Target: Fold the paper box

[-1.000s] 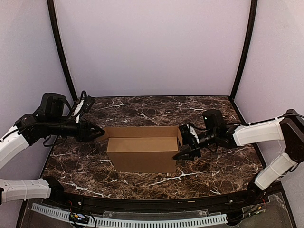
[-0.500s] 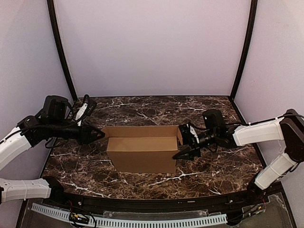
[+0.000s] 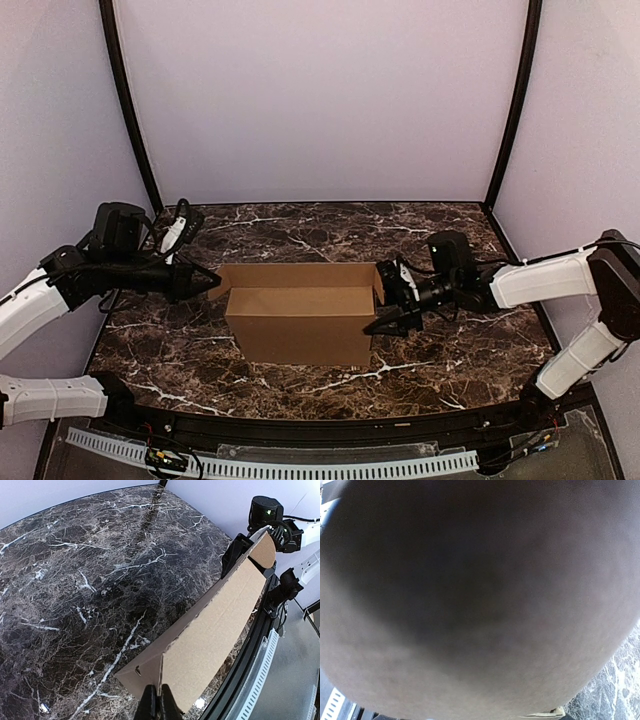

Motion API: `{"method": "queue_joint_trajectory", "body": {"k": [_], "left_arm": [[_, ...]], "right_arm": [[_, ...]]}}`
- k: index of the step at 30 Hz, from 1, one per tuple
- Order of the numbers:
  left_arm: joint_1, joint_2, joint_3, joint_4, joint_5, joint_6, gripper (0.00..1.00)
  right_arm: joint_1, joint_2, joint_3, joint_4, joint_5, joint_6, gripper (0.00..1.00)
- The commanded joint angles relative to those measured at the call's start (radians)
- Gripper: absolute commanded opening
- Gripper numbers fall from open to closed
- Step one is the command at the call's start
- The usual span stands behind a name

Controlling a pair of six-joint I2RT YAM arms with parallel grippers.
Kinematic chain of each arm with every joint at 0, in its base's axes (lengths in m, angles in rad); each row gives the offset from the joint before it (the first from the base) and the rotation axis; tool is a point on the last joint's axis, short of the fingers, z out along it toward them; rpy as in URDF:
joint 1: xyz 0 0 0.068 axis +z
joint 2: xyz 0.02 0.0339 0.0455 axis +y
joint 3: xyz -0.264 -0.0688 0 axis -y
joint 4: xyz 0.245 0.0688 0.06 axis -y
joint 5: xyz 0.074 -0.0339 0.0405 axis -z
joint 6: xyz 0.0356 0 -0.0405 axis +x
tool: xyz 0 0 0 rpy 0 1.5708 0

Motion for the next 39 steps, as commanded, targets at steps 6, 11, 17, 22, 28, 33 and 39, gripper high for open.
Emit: {"method": "queue_joint_trajectory", "body": {"k": [6,11,17,22,28,33,39], "left_arm": [[-0.032,-0.011,-0.049,0.11,0.052,-0.221,0.01],[-0.095,0.001,-0.057,0.132,-0.033,-0.279,0.01],[-0.154,0.023,-0.045,0.122,-0.106,-0.296,0.01],[-0.17,0.02,-0.062,0.115,-0.137,-0.29,0.01],[-0.176,0.01,-0.086,0.11,-0.162,-0.256,0.01],[-0.176,0.013,-0.099,0.103,-0.173,-0.245,0.01],[-0.176,0.005,-0.124,0.103,-0.19,-0.233,0.01]], "right_arm": [[0.06,-0.03,-0.078,0.166,0.177,0.082,0.35],[0.102,-0.026,-0.117,0.257,0.271,0.121,0.35],[0.124,-0.028,-0.144,0.304,0.312,0.137,0.34],[0.13,-0.041,-0.157,0.309,0.339,0.137,0.33],[0.136,-0.038,-0.165,0.322,0.346,0.138,0.3],[0.141,-0.03,-0.158,0.324,0.356,0.137,0.28],[0.141,-0.032,-0.149,0.305,0.36,0.129,0.28]]}}
